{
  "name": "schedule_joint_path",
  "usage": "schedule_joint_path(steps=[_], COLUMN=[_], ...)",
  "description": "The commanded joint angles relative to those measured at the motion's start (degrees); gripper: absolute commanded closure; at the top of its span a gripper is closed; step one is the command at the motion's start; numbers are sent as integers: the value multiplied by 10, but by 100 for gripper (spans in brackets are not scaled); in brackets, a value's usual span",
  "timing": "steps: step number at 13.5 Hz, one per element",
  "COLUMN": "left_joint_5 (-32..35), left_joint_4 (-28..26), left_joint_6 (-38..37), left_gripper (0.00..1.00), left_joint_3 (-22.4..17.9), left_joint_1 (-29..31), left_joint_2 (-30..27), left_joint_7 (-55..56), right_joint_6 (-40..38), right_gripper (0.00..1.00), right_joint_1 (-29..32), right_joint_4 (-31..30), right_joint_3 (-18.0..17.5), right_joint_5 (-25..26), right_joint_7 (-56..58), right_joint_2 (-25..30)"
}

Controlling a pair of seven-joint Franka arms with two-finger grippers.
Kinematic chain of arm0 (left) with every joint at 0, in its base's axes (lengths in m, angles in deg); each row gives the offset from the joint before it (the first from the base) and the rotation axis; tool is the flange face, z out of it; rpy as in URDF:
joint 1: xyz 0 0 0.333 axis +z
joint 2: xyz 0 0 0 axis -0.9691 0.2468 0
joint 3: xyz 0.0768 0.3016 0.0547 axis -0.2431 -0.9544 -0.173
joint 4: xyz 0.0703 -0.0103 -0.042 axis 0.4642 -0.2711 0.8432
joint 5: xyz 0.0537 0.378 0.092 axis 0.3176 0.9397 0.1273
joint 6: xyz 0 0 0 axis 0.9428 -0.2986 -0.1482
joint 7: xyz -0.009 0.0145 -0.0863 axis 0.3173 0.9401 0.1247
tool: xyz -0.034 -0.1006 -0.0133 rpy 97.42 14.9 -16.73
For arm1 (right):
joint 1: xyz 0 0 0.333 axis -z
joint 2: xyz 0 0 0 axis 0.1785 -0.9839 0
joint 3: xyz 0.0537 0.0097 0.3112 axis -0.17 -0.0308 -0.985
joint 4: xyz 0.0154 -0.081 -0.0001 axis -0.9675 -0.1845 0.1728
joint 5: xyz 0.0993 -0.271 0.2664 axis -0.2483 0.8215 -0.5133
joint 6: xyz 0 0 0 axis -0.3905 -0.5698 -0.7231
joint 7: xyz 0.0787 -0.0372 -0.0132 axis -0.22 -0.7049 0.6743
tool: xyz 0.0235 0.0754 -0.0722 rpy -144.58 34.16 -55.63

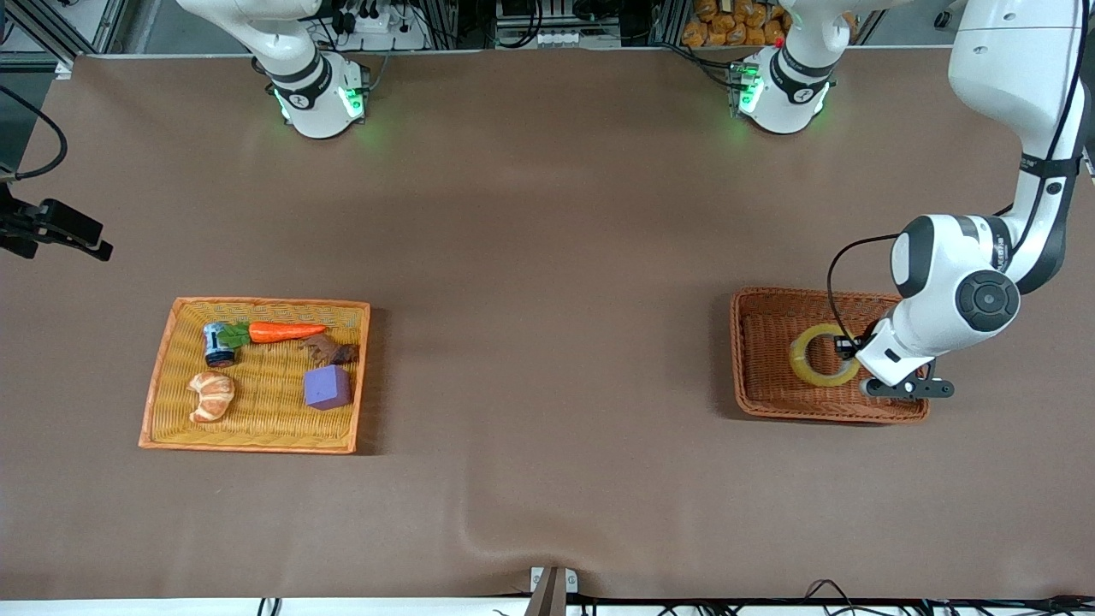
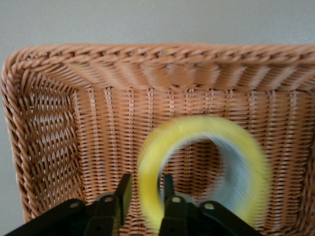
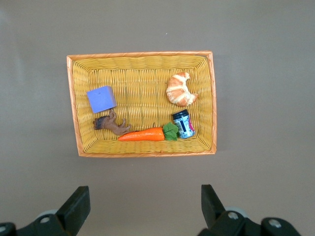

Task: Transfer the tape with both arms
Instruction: 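Carry the tape with the left gripper and lower it into the basket, then open the left gripper and lift it away from the basket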

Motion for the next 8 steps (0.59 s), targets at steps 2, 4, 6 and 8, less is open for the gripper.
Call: schedule_joint_path(steps=[2,4,6,8], left_joint_5=[-7,-7,-9,-21], left_joint_4=[29,67,125,166], left_joint_6=[-57,-127,-211,-288], left_gripper=[0,0,0,0], left_joint_3=[8,9,28,37], left_joint_1=[3,1,2,2], left_joint_2=[-67,-114,-147,-169], left_joint_7=[-14,-16,-15,-16], right_joint_6=[0,-1,1,-1], right_gripper=[0,0,0,0], right_joint_1=[4,3,3,2], right_joint_4=[-4,-4,-4,-4], right_joint_3=[-3,-3,-3,-3], right_joint_5=[6,6,6,4], right_joint_7=[-7,-7,8,14], right_joint_2=[3,5,3,3])
